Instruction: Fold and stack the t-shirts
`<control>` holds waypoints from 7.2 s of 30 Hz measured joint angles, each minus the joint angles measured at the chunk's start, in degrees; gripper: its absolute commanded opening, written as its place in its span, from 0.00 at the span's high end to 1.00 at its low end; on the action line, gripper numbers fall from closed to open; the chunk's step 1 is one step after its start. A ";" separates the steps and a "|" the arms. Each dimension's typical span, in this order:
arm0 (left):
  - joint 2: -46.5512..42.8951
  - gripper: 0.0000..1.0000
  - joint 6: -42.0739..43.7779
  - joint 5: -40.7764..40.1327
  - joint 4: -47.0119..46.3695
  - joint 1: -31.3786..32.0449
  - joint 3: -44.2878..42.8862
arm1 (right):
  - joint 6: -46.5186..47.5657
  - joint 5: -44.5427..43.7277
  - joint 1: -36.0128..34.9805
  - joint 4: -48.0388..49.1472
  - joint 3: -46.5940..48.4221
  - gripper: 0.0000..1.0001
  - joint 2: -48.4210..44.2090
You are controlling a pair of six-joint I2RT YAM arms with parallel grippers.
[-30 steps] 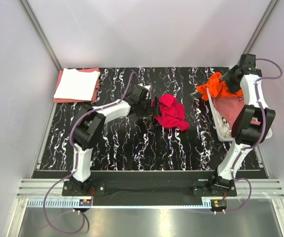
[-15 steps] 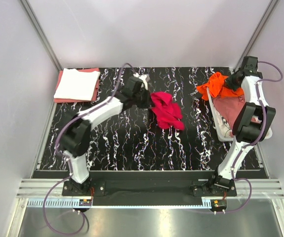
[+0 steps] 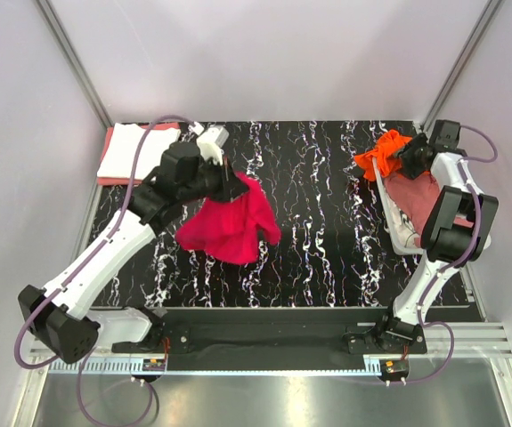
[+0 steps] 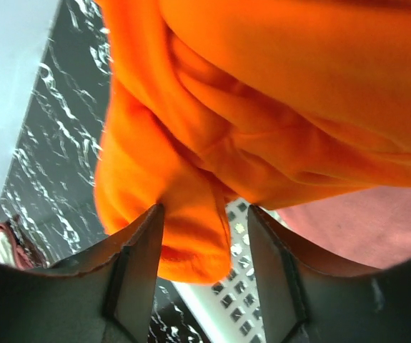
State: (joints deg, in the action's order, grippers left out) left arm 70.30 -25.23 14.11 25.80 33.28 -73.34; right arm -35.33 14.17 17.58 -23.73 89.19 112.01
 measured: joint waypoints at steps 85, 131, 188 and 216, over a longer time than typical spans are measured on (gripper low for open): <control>-1.07 1.00 3.89 -2.32 6.29 -1.68 4.48 | 13.94 -15.78 2.19 -9.88 5.29 1.00 4.37; 14.27 0.90 -0.17 10.51 5.73 -4.55 -8.76 | 11.76 -12.35 -15.32 -22.23 -4.26 0.37 -33.44; 0.68 1.00 -10.01 -20.28 5.62 -12.81 13.29 | -15.17 -29.75 -52.04 2.47 -31.89 1.00 -35.69; 29.64 0.39 -0.79 -16.52 16.76 -17.59 -7.41 | 8.87 -22.73 -33.20 -21.40 6.60 0.57 -7.26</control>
State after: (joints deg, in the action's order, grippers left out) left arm 99.94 -26.02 -2.42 42.57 15.68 -80.75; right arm -26.46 -8.56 -15.62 -45.12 95.79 104.75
